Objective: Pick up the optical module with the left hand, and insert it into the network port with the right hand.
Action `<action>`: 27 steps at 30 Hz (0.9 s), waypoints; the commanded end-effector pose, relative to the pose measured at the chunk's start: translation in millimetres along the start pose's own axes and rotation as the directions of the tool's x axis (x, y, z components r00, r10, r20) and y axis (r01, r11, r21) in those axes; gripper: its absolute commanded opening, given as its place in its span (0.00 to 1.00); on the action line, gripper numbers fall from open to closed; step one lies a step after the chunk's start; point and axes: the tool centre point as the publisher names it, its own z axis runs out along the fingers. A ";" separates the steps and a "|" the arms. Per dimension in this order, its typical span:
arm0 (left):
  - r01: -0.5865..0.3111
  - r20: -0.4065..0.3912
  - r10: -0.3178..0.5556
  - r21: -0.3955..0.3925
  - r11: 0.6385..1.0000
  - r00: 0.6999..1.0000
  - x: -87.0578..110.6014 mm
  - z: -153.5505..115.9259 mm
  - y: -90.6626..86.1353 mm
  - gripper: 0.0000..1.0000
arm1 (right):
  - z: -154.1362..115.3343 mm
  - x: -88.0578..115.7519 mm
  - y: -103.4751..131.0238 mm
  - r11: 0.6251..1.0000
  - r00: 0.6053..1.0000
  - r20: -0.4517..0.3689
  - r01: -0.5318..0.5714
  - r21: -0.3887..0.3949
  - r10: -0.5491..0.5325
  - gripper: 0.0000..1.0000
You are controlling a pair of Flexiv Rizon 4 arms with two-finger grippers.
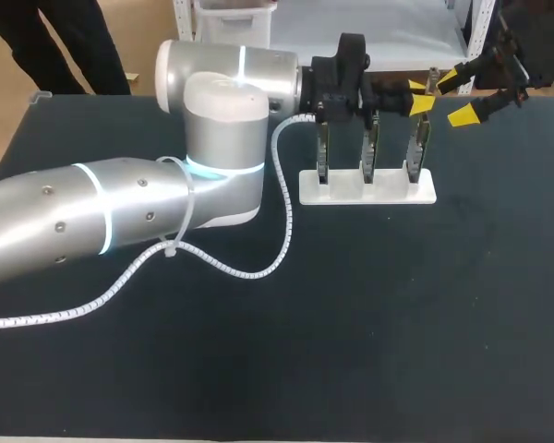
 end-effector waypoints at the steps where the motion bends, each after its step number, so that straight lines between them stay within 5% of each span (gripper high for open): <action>1: -0.003 0.003 0.003 -0.005 1.000 1.000 -0.2 -0.7 -0.7 0.00 | 0.1 0.2 2.1 1.000 1.000 0.000 0.001 0.005 -0.001 1.00; 27: -0.008 -0.004 0.008 -0.001 1.000 1.000 -1.6 -0.4 -3.5 0.00 | 0.1 0.2 2.1 1.000 1.000 0.000 0.001 0.005 -0.001 1.00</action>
